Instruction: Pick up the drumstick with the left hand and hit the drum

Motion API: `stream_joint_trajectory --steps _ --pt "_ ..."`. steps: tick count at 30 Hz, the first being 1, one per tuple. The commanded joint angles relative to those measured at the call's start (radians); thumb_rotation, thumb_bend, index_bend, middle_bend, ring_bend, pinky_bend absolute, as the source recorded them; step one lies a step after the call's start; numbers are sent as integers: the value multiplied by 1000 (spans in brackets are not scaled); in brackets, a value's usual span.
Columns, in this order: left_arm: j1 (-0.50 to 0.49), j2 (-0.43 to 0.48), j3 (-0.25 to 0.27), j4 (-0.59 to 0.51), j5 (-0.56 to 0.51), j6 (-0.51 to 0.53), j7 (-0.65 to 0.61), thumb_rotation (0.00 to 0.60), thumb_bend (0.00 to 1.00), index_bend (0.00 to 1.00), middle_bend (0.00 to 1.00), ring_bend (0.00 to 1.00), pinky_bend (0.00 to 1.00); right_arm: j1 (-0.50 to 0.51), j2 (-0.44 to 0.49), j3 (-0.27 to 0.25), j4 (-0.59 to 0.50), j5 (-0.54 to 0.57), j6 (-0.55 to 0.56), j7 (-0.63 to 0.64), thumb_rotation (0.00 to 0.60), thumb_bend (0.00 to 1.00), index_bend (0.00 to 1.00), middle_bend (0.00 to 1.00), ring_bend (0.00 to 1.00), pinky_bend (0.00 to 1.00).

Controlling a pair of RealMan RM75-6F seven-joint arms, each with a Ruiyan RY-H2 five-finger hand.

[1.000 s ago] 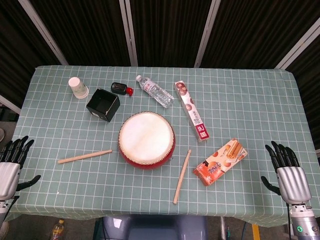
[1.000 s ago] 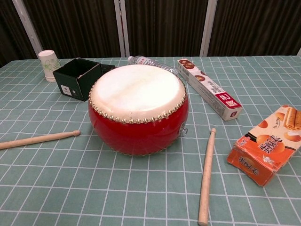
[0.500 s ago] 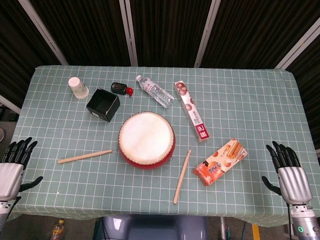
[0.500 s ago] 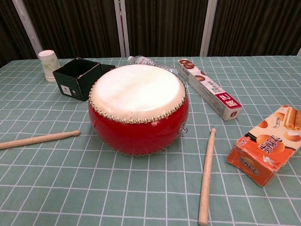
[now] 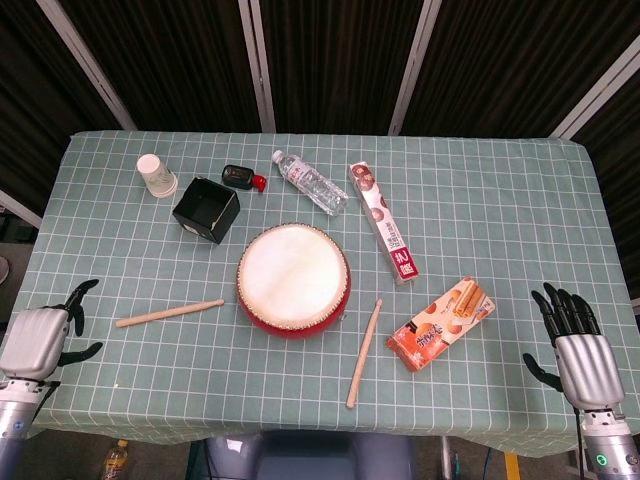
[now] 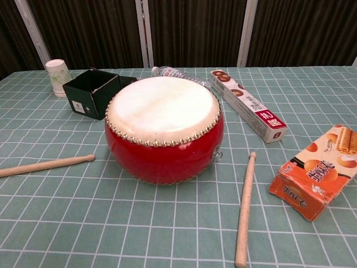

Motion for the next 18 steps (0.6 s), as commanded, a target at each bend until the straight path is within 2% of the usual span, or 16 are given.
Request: stream_joint_trajectory --steps 1,5,8,13,18 --pt "-74 -41 -64 -45 -148 -98 103 600 130 350 1000 990 933 2 -1 1 2 3 -4 3 600 279 0 0 0 81" --pt "-125 -95 -92 -44 -276 -148 215 600 211 439 1000 1000 970 3 0 2 0 5 -6 6 600 278 0 0 0 79" --pt "-162 -131 -107 -35 -367 -176 287 600 255 469 1000 1000 974 3 2 3 -2 6 -6 8 600 278 0 0 0 81" --pt "-212 -186 -110 8 -464 -201 381 600 258 480 1000 1000 976 3 2 2 -1 7 -8 13 600 278 0 0 0 79" --pt "-242 -237 -104 45 -552 -226 410 600 270 488 1000 1000 976 4 1 2 -2 7 -8 15 600 278 0 0 0 80"
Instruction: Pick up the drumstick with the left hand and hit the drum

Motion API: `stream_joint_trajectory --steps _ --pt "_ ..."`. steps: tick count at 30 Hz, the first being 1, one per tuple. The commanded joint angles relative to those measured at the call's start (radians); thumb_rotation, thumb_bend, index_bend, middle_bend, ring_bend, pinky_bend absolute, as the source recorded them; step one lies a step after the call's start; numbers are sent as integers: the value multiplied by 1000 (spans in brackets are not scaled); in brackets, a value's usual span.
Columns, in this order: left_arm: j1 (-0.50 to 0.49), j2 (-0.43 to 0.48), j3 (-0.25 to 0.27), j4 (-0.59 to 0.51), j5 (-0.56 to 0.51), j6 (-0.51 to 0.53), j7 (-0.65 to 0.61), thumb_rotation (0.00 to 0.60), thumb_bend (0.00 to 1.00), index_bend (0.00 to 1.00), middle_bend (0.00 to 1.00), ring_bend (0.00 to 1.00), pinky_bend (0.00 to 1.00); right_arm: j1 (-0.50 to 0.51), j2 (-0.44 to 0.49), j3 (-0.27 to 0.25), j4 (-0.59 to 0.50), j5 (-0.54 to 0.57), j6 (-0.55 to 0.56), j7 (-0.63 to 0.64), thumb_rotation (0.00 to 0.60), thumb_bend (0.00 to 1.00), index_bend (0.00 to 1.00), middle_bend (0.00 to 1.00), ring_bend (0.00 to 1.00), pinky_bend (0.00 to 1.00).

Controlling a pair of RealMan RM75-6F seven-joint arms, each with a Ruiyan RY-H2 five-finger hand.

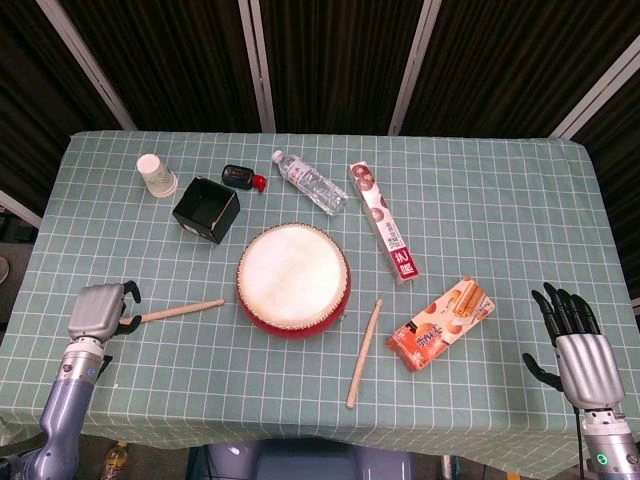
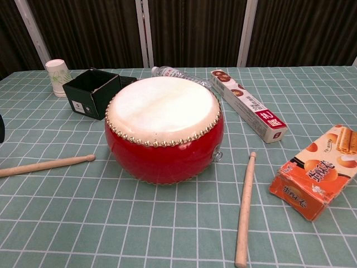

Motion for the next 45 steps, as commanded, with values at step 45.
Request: stream_joint_trajectory --steps 45 --pt "-70 -101 50 85 -49 36 -43 600 545 731 1000 1000 980 -1 0 1 1 -4 6 13 600 278 0 0 0 81"
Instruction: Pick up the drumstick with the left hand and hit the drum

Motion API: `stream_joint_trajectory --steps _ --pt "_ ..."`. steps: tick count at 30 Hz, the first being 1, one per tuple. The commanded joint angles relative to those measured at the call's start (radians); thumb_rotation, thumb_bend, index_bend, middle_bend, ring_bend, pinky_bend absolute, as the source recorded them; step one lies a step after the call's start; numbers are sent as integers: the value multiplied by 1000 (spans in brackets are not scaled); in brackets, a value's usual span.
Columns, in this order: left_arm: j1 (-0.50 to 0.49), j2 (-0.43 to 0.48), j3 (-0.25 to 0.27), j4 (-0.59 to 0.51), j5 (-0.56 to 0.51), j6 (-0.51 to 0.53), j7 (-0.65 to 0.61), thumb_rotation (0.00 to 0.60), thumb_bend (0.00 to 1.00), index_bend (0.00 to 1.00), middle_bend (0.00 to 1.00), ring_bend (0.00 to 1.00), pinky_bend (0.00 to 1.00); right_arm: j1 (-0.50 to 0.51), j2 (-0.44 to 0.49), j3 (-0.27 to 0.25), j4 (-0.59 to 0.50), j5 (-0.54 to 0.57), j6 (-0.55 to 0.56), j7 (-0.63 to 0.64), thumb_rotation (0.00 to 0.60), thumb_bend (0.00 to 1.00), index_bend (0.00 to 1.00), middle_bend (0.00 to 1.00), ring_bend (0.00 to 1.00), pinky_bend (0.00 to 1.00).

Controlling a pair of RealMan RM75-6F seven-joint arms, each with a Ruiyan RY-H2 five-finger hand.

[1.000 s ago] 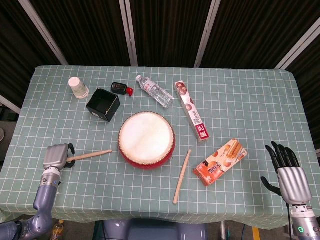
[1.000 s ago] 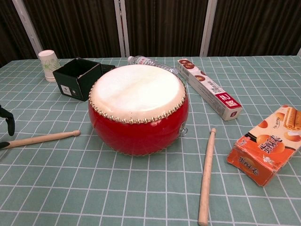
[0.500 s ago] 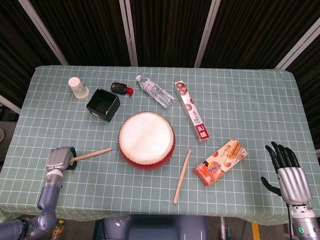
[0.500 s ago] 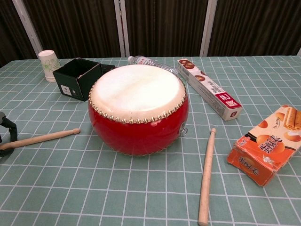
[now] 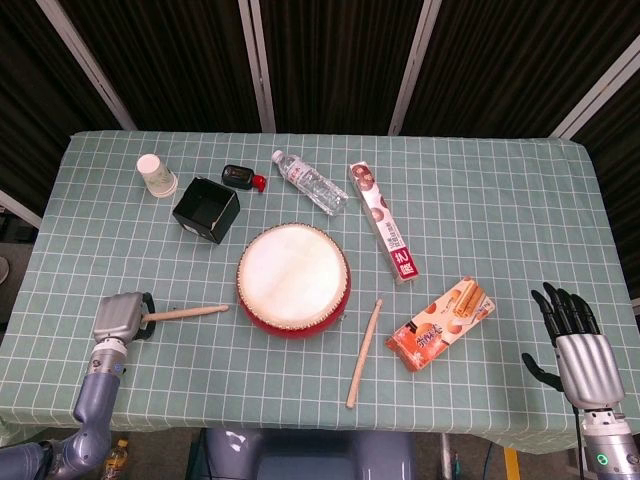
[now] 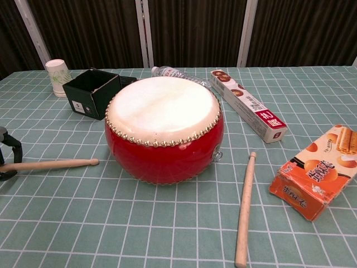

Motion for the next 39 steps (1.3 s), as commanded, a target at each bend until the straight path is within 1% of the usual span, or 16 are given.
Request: stream_joint_trajectory --steps 1,3,6,13,16,18,22,24,25,28,30,32,34,37,39 --pt "20 55 3 -75 133 60 -65 600 545 733 1000 1000 982 0 0 0 -1 1 -2 0 600 278 0 0 0 81" --pt "29 81 5 -112 203 94 -87 600 544 736 1000 1000 985 0 0 0 -2 2 -2 0 600 278 0 0 0 81" --pt "38 130 3 -190 277 129 -115 600 542 740 1000 1000 985 -1 0 -1 -2 -1 1 -3 600 279 0 0 0 80" --pt "53 242 -4 -361 397 183 -129 600 542 745 1000 1000 985 -2 0 -1 -3 2 1 -6 600 278 0 0 0 81" --pt "49 287 -22 -426 424 199 -122 600 542 747 1000 1000 985 -1 -1 -1 -3 1 -1 -8 600 278 0 0 0 81" --pt "35 308 -51 -460 422 203 -108 600 542 747 1000 1000 985 -1 -2 -1 -4 1 -1 -10 600 278 0 0 0 81" --pt "-15 317 -123 -492 357 191 -68 600 541 747 1000 1000 985 -1 -2 -1 -5 1 -1 -12 600 278 0 0 0 80" --pt "-47 306 -161 -490 307 183 -47 600 541 747 1000 1000 985 0 -1 0 -5 4 -4 -10 600 278 0 0 0 80" --pt "-58 300 -172 -487 292 181 -40 600 542 747 1000 1000 985 0 -1 0 -5 5 -5 -10 600 278 0 0 0 81" --pt "-104 246 -211 -445 254 192 -13 600 542 747 1000 1000 985 0 0 1 -4 7 -5 -5 600 278 0 0 0 81" --pt "-129 197 -220 -404 239 198 -7 600 541 748 1000 1000 985 1 -1 1 -4 6 -5 -2 600 278 0 0 0 80" --pt "-151 152 -218 -360 207 196 16 600 541 747 1000 1000 985 1 -1 0 -3 4 -6 -3 600 278 0 0 0 82" --pt "-173 109 -202 -310 159 182 61 600 541 747 1000 1000 985 1 -2 -2 -3 0 -5 -6 600 278 0 0 0 83" --pt "-201 66 -163 -252 89 155 147 600 541 748 1000 1000 985 1 -2 -2 -3 -1 -3 -5 600 278 0 0 0 80" --pt "-225 48 -94 -228 -69 102 294 600 541 748 1000 1000 985 1 -2 -2 -5 2 -5 2 600 278 0 0 0 80"
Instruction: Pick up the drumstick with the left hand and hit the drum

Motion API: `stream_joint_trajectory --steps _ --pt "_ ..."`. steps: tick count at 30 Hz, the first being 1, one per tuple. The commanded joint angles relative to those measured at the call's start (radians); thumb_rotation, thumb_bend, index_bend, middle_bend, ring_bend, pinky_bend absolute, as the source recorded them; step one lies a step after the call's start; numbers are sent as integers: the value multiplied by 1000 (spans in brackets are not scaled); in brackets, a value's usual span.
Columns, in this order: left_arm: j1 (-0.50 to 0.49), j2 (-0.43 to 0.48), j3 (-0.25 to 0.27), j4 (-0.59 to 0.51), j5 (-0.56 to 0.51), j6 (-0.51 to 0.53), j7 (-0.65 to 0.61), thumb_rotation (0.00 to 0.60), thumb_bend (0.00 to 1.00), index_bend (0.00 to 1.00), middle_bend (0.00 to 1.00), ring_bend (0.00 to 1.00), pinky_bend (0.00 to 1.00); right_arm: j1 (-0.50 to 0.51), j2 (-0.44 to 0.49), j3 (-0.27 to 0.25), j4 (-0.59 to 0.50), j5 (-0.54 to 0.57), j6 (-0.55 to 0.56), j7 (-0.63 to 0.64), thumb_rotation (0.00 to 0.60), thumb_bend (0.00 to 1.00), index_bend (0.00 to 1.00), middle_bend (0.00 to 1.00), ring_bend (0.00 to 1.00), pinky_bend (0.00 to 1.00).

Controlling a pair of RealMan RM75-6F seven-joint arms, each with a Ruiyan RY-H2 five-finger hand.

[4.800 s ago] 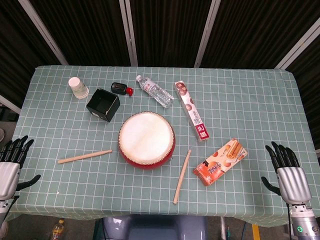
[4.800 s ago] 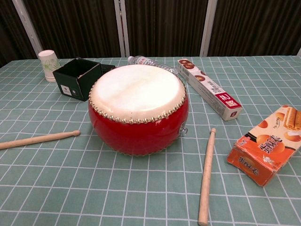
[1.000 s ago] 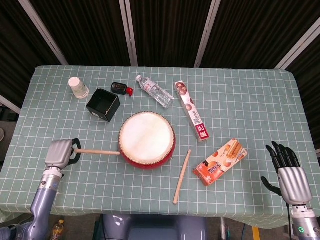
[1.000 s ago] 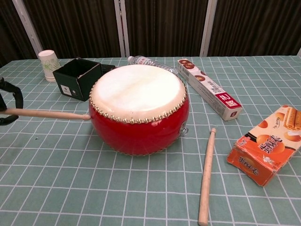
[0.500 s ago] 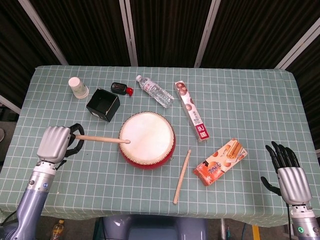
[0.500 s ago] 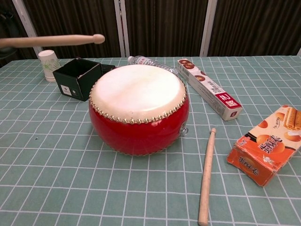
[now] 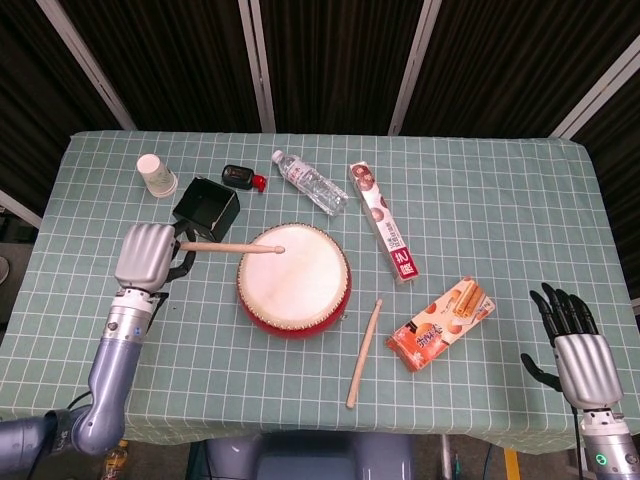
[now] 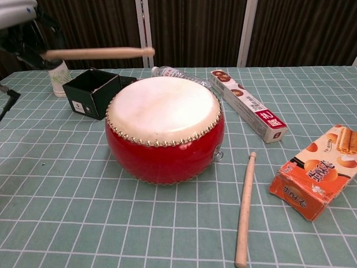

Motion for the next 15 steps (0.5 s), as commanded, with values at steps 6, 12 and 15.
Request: stream_joint_trajectory --steps 6,12,15 --pt "-89 -36 83 8 -342 -45 296 600 542 750 1000 1000 986 -2 1 0 -1 -1 3 6 600 278 0 0 0 81" --pt "-65 -17 23 -37 -171 12 110 600 542 754 1000 1000 1000 -2 0 -1 0 -3 6 4 600 277 0 0 0 81" --pt "-32 -28 10 -29 34 62 -61 600 541 754 1000 1000 1000 -2 -1 -1 1 -3 5 2 600 278 0 0 0 81"
